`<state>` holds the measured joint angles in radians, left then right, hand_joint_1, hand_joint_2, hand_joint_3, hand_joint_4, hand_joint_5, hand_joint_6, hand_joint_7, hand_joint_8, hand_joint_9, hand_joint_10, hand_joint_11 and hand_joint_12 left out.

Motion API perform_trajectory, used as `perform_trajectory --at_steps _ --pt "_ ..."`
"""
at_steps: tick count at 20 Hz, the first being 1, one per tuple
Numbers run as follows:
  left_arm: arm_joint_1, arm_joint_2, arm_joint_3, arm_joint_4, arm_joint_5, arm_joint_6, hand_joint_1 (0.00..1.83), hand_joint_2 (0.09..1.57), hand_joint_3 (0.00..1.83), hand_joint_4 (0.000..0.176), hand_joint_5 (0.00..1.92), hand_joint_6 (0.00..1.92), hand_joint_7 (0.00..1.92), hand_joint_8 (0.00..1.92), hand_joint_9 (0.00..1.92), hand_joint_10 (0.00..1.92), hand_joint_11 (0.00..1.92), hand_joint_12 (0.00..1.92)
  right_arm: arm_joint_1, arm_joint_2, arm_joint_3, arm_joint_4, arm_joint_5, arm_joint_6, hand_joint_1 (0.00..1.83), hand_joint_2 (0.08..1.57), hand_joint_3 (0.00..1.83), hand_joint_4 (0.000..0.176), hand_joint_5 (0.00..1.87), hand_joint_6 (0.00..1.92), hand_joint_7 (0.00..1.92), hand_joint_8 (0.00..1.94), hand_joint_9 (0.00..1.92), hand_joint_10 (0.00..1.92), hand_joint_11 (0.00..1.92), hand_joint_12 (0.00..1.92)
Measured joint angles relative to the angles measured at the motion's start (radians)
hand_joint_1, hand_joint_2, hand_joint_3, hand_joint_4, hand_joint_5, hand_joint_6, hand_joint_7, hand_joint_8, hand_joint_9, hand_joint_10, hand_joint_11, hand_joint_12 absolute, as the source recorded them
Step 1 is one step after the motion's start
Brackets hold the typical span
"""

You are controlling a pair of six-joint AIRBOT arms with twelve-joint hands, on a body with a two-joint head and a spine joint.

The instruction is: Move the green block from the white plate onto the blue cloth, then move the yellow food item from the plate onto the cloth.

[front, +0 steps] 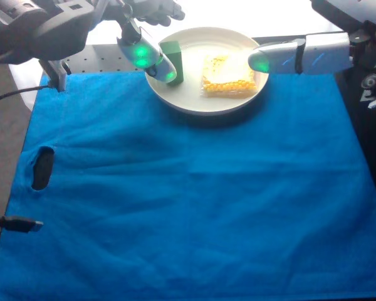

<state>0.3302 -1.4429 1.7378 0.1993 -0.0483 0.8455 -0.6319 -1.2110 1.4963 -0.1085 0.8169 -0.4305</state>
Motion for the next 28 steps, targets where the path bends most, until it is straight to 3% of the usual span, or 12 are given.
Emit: perform_trajectory --at_steps 3,4,6,9,10,13,16,18,19,22,23,28 --pt "0.000 -0.019 0.022 0.000 0.000 0.000 1.12 1.06 0.01 0.014 0.44 0.00 0.62 0.00 0.62 0.01 0.22 0.89 0.000 -0.003 0.000 -0.001 0.000 0.000 0.35 0.91 0.01 0.047 0.13 0.00 0.27 0.00 0.23 0.00 0.00 0.92" --pt "0.001 -0.024 0.026 0.000 0.000 0.000 1.11 1.06 0.00 0.026 0.46 0.01 0.64 0.01 0.60 0.00 0.20 0.87 0.000 -0.003 0.000 0.000 0.000 0.000 0.36 0.91 0.00 0.043 0.13 0.00 0.28 0.00 0.23 0.00 0.00 0.85" --pt "0.005 -0.026 0.030 0.000 0.001 0.000 1.10 1.04 0.00 0.036 0.52 0.00 0.67 0.00 0.63 0.00 0.25 0.79 0.000 -0.003 0.000 -0.001 0.001 0.000 0.37 0.92 0.00 0.054 0.13 0.00 0.28 0.00 0.22 0.00 0.00 0.84" --pt "0.011 -0.026 0.033 0.000 0.001 0.000 1.07 0.99 0.00 0.002 0.53 0.00 0.67 0.00 0.64 0.00 0.30 0.72 0.000 -0.003 -0.001 -0.005 0.001 0.000 0.38 0.92 0.00 0.059 0.14 0.00 0.30 0.01 0.22 0.00 0.00 0.86" --pt "0.011 -0.026 0.033 0.000 0.002 0.000 1.10 1.01 0.00 0.000 0.53 0.00 0.67 0.00 0.64 0.00 0.31 0.69 0.000 -0.003 -0.001 -0.006 0.001 0.000 0.37 0.92 0.00 0.060 0.13 0.00 0.30 0.00 0.23 0.00 0.00 0.88" --pt "0.011 -0.034 0.035 0.000 -0.001 0.000 1.06 0.98 0.00 0.008 0.52 0.00 0.66 0.00 0.65 0.00 0.31 0.67 0.000 -0.003 -0.002 -0.009 0.002 0.000 0.38 0.93 0.00 0.049 0.14 0.00 0.32 0.00 0.23 0.00 0.00 0.90" --pt "0.011 -0.045 0.035 0.000 -0.002 0.000 0.90 0.89 0.00 0.035 0.51 0.00 0.65 0.00 0.66 0.00 0.31 0.79 0.007 -0.003 -0.002 -0.010 0.007 0.000 0.40 0.93 0.00 0.054 0.14 0.00 0.31 0.00 0.21 0.00 0.00 0.78" --pt "0.011 -0.049 0.036 -0.001 -0.006 -0.001 0.99 0.96 0.01 0.031 0.50 0.00 0.63 0.00 0.65 0.00 0.28 0.82 0.007 -0.003 -0.003 -0.010 0.011 0.000 0.40 0.93 0.00 0.063 0.14 0.00 0.29 0.00 0.20 0.00 0.00 0.75" --pt "0.011 -0.049 0.036 -0.002 -0.008 -0.003 0.98 0.96 0.00 0.037 0.51 0.00 0.63 0.00 0.66 0.00 0.31 0.77 0.007 -0.003 -0.003 -0.014 0.011 0.000 0.40 0.93 0.00 0.068 0.13 0.00 0.28 0.00 0.22 0.00 0.00 0.84" --pt "0.011 -0.049 0.045 -0.004 -0.007 -0.004 0.93 0.94 0.00 0.001 0.51 0.00 0.68 0.00 0.68 0.00 0.40 0.66 0.011 -0.003 -0.004 -0.016 0.011 0.000 0.39 0.91 0.00 0.074 0.13 0.00 0.28 0.00 0.24 0.00 0.00 0.94" --pt "0.012 -0.049 0.047 -0.005 -0.008 -0.004 0.92 0.90 0.00 0.000 0.56 0.00 0.71 0.00 0.70 0.00 0.42 0.65 0.012 -0.003 -0.004 -0.016 0.013 0.000 0.39 0.92 0.00 0.083 0.13 0.00 0.27 0.00 0.22 0.01 0.00 0.89" --pt "0.020 -0.055 0.057 -0.018 -0.010 -0.005 0.90 0.92 0.00 0.000 0.81 0.03 0.76 0.00 0.70 0.00 0.46 0.61 0.013 -0.005 -0.007 -0.017 0.015 0.000 0.40 0.93 0.00 0.083 0.14 0.00 0.27 0.00 0.22 0.00 0.00 0.86"
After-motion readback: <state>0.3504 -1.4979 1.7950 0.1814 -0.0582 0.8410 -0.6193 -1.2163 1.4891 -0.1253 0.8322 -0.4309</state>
